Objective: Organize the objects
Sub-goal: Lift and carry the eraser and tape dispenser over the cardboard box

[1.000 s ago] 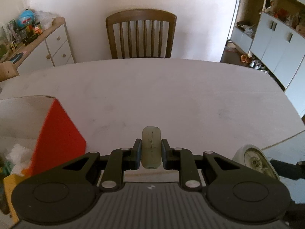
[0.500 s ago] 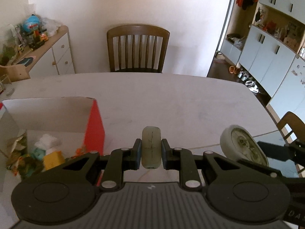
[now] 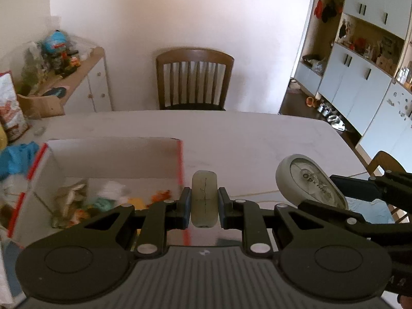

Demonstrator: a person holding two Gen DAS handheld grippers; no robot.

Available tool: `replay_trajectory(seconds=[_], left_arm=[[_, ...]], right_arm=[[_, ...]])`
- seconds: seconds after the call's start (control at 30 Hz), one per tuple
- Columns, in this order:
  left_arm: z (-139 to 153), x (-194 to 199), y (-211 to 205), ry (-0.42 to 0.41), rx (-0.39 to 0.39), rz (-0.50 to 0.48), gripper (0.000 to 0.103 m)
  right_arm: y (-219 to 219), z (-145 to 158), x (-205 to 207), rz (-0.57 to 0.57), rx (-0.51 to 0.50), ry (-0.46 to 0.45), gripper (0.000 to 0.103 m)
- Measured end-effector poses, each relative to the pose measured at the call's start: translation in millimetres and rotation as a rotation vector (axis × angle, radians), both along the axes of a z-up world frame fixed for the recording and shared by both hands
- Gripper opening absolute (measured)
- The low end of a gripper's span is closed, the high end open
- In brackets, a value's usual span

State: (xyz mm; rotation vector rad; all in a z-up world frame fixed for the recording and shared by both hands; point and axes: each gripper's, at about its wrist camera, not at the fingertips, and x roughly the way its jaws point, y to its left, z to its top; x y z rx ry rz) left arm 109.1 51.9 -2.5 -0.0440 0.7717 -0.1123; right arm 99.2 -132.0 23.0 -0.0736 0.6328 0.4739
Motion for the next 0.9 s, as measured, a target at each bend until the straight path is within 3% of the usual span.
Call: replay_trajectory(seconds=[0.4, 0.9], left_arm=[[1.3, -14.5, 78.5, -0.003, 0.009, 0.028, 0.021], [-20.6, 11.8, 155.0, 0.047, 0.055, 0.06, 0.021]], right_arm=[[75.6, 5.7, -8.0, 0.041, -0.009, -0.005, 0.045], [137.9, -13.3, 22.9, 0.056, -0.059, 0.02, 0.045]])
